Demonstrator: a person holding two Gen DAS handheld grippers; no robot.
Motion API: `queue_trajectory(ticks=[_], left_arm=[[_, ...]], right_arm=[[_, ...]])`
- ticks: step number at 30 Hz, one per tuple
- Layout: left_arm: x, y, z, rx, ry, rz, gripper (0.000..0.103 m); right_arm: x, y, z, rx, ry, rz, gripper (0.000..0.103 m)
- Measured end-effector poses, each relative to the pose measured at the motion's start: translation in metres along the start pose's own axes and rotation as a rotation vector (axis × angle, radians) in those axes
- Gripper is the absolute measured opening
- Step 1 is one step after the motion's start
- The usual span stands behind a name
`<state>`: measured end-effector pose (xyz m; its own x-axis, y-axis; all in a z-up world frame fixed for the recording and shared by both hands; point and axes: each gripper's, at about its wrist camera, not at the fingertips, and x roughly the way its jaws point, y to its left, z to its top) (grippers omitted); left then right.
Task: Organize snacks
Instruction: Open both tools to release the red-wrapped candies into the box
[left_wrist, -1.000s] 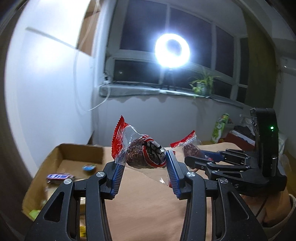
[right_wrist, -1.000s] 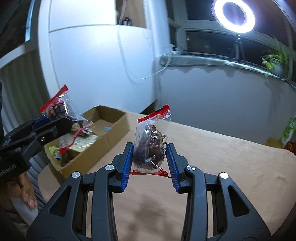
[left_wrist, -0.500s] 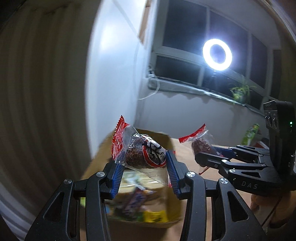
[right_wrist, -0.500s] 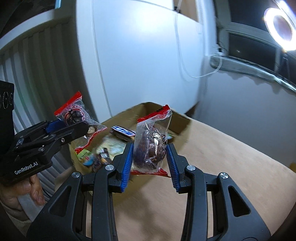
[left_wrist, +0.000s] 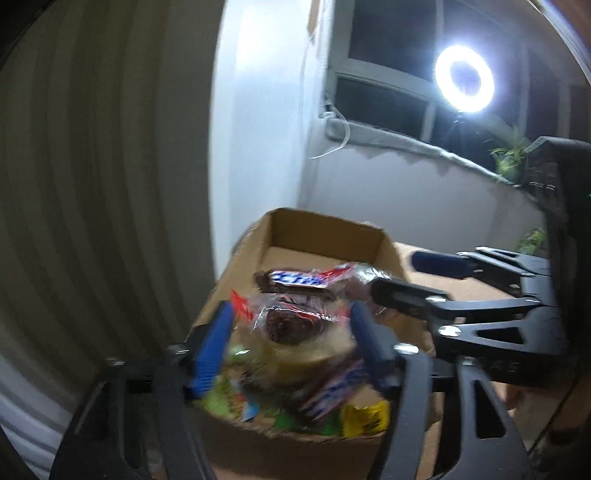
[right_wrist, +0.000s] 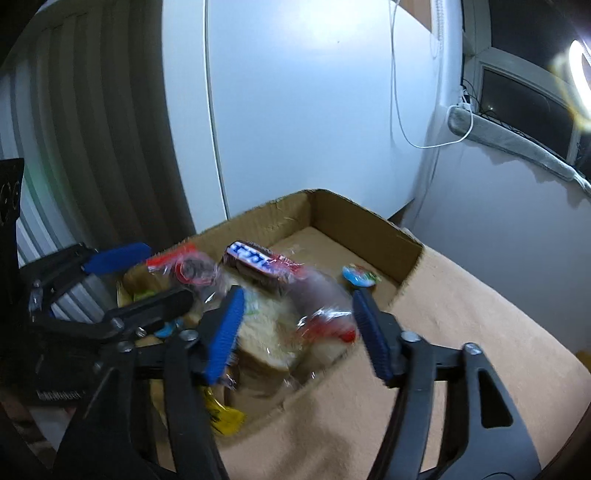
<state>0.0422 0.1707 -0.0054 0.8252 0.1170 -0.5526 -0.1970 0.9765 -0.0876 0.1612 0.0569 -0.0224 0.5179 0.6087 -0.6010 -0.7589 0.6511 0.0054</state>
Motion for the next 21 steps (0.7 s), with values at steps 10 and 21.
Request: queue_trajectory(ticks=[10,21], left_arm=[[-0.016,0.005,-0.007,-0.01,-0.03,0.021,0.078],[-0.02,-0.024,-0.001,0.012,-0.046,-0.016,0.103]], right_arm=[[-0.03,-0.013,-0.03,0.089,-0.065,-0.07,0.096],[-0.081,-0.023,-0.054,0.138,-0.115,-0.295,0.103]])
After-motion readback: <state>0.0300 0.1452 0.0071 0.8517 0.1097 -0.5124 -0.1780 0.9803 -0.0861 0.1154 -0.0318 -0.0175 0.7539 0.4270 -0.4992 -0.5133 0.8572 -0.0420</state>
